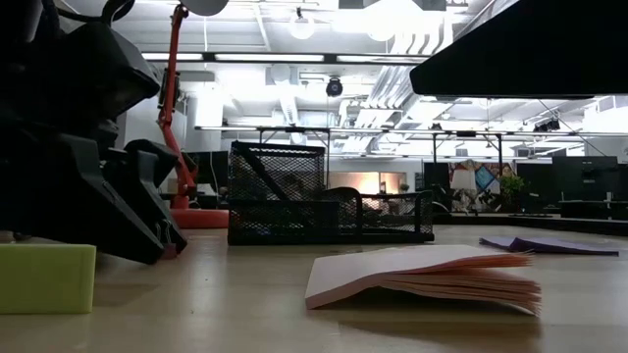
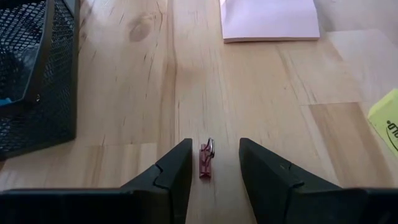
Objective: Pick and place office supplies into organizer
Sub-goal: Put the pink binder clip into the black desk organizer
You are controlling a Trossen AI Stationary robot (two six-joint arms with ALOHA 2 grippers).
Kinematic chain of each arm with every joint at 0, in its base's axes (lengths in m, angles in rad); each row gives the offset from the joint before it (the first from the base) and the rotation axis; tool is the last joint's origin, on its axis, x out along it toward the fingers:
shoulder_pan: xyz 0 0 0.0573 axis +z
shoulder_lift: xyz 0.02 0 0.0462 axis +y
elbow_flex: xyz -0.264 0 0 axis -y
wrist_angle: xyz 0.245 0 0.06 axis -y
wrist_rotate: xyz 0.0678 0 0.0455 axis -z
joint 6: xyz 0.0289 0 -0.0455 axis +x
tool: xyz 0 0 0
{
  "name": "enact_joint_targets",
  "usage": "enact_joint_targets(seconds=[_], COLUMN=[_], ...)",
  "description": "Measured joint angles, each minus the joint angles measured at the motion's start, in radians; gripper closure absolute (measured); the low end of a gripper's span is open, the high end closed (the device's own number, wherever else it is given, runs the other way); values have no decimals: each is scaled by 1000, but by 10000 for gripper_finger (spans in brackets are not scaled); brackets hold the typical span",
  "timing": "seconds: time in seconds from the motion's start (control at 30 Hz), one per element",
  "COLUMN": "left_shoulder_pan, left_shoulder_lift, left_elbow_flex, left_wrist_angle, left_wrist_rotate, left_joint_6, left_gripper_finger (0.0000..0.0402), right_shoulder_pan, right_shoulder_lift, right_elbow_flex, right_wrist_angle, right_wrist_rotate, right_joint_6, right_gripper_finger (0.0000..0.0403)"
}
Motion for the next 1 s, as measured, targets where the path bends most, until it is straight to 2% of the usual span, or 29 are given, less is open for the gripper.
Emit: enact_joint_targets(seconds=[0.43,0.73,0.9,1.0], left_shoulder_pan=[0,1,1,1], left_shoulder_lift=[0,0,0,0], left_elbow_flex=[0,-1,0,5], left_wrist_angle=[-1,49,105,108], left_wrist_rotate=[1,-20,-86,-129], left_joint_6=[8,7,8,8], left_gripper_finger=[392,377,396,387], right_shoulder_pan=[0,-2,-9,-12], right_shoulder_lift=[0,0,0,0], right_elbow_flex=[0,0,0,0], right_wrist_angle=[0,0,0,0], right_wrist_rotate=[0,0,-5,-20], right_joint_6=[0,0,5,8], right_gripper_finger=[289,289,289,289])
